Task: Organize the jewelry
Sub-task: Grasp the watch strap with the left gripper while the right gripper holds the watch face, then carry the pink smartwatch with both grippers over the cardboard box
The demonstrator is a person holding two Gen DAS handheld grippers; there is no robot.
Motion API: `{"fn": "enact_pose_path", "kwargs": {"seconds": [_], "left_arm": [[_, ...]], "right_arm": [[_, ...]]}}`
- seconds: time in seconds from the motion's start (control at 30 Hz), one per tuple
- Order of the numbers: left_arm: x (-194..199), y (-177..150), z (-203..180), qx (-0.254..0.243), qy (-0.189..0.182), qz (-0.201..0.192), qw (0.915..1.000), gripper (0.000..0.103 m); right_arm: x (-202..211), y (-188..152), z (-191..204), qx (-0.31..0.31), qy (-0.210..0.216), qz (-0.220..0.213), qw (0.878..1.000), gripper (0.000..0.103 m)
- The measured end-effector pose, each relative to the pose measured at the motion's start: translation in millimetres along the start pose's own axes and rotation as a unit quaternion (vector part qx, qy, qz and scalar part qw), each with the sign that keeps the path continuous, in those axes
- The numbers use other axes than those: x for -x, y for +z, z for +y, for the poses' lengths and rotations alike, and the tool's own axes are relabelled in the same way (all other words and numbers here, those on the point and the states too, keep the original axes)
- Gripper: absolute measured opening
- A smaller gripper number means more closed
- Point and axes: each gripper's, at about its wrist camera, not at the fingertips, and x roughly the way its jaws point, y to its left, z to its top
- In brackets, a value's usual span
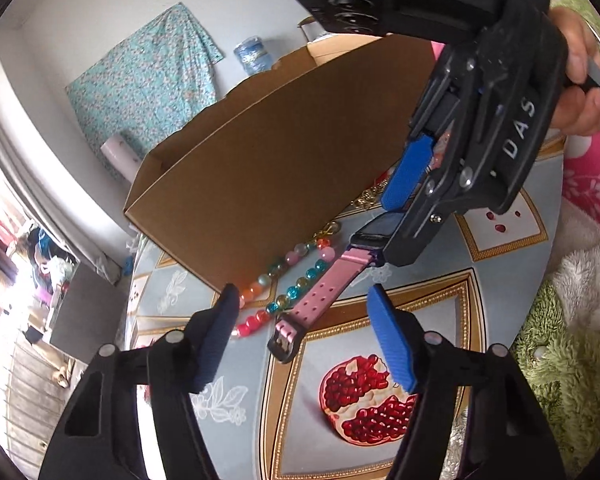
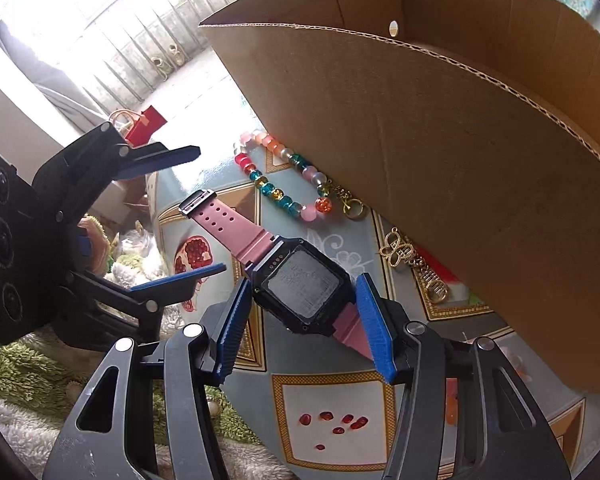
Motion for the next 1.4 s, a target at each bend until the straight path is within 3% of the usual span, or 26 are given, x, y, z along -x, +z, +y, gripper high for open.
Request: {"fn": "enact_pose_path", "kwargs": {"seconds": [0.23,0.47,0.57,0.83,1.03,1.23,1.4], "left_arm": [[-11.7,-0.2,-14.7,-0.053,0.005,0.003,0.9986,0.045],[-21.0,2.2,-13.4,-0.046,-0.001,0.016,0.9988,0.015],[-22.3,4.6,-10.4,-0.029,-0.015,0.019,0.9993,0.011],[-28.6,11.4,12.4,0.044,-0.07,0.046,0.9955,0.007],[-32.0,11.5,20.9,0.077,-0.086,0.048,0.9921,0.007],[-15.5,11.6,27.8,0.096,-0.089,0.004,0.9913,0.007],[-4.6,7.7,35.8,0.12,-0.101,-0.01,0.9876,0.007]], "right_arm": [[2.3,1.6,-5.4,0.0,0.008,-0.001,1.0,0.05],[-0.2,-3.1,-1.5,-0.004,0.008,-0.009,1.0,0.05],[1.6,-5.5,3.6,-0.002,-0.004,-0.017,1.0,0.05],[4.8,-25.7,21.3,0.019,-0.069,-0.032,0.997,0.052],[-3.9,-36.8,42.8,0.063,-0.152,-0.039,0.986,0.039],[-12.2,-44.4,68.9,0.095,-0.206,-0.049,0.973,0.03],[-19.7,-48.7,90.5,0.102,-0.24,-0.066,0.963,0.027]]}}
